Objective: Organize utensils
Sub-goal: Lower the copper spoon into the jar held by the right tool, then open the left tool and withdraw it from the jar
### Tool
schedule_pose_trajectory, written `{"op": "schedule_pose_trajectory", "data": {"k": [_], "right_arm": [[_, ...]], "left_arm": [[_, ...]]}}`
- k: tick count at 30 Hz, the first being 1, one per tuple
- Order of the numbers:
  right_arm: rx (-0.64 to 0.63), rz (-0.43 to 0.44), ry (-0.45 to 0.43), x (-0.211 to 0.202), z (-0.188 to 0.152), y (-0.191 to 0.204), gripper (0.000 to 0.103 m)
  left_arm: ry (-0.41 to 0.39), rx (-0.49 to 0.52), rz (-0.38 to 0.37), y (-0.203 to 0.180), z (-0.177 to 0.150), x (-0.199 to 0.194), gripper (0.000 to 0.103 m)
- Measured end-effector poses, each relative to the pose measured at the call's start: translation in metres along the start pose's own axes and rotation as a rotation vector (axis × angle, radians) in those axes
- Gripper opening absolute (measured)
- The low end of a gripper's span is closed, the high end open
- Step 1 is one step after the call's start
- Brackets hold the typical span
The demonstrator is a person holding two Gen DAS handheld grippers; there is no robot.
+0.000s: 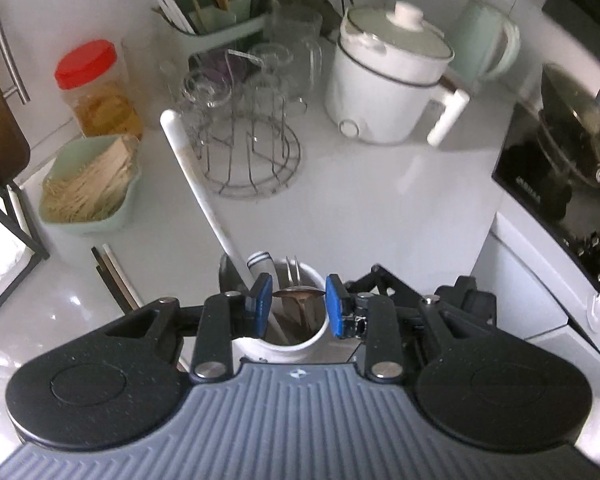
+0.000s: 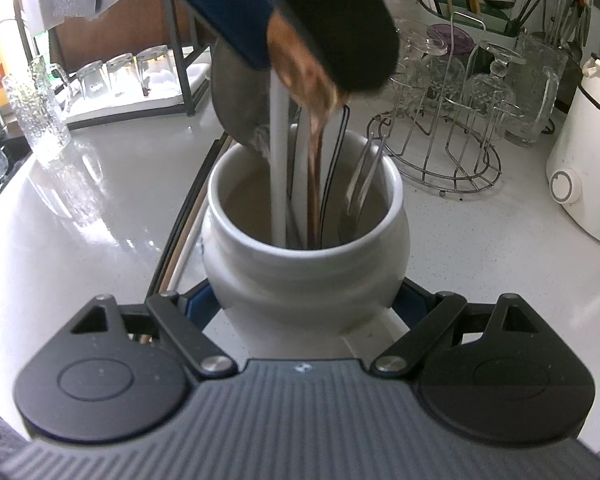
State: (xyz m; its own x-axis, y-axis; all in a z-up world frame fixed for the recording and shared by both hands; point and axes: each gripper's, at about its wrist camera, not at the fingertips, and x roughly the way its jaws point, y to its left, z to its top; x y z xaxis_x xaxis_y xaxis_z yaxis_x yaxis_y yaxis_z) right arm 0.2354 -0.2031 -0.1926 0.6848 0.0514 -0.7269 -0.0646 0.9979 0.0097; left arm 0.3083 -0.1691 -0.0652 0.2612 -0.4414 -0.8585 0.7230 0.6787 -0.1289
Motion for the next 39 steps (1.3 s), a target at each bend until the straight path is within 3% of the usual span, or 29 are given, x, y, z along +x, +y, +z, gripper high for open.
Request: {"op": "schedule_pose_trajectory", "data": {"k": [8,16,18,20,39], "right_arm": [[-0.002,0.0,0.002,0.0,0.001,0.0,0.091],[0.0,0.001,0.002,0.0,0.001,-0.001,0.091],[-0.001,0.001,0.001,0.0,0.001,-0.001,0.091],[-0.002,0.001,0.001,0.0,0.001,-0.001,0.091],[0.0,0.0,0.001,-0.001,0.001,0.002,0.091]], "left_arm": [[0.06,-0.023,-0.003,0.005,0.003,0.009,0.033],[0.052,-0.045,-0.015,0.007,0.002,0.008,0.034],[0.043,-0.052,-0.006,0.008,0.002,0.006,0.038],[0.025,-0.058,-0.007,0.009,0.001,0.003,0.043],[-0.223,-0.103,0.018,0.014,-0.011,-0.061,0.044]]}}
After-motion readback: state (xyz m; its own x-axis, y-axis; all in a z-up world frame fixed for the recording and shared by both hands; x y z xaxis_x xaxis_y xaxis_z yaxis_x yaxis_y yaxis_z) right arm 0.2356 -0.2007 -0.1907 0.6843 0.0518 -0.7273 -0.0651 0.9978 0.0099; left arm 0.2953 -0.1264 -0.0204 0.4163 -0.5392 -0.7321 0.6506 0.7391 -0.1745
